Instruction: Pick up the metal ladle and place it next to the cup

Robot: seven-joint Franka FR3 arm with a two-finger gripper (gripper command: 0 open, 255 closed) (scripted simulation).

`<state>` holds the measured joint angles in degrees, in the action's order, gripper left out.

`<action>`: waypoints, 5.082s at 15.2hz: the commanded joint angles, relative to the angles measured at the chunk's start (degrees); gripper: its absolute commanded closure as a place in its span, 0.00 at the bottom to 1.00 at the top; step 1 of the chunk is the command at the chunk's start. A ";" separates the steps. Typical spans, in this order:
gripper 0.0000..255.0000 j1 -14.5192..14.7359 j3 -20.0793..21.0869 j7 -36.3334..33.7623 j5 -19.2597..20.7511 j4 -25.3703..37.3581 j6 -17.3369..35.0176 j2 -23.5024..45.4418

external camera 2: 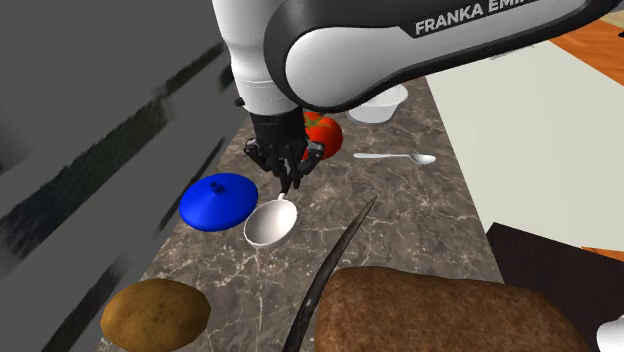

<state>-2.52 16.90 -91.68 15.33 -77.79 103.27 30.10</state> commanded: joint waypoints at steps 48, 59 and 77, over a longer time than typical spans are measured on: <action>1.00 -23.23 -8.82 33.04 -6.01 -5.50 -4.75 -15.32; 1.00 -31.69 -13.38 46.38 -7.21 2.26 -5.24 -9.79; 1.00 -40.14 -16.39 57.83 -8.74 15.00 -4.26 2.59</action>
<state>-42.70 0.49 -33.69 6.57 -61.68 98.04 32.85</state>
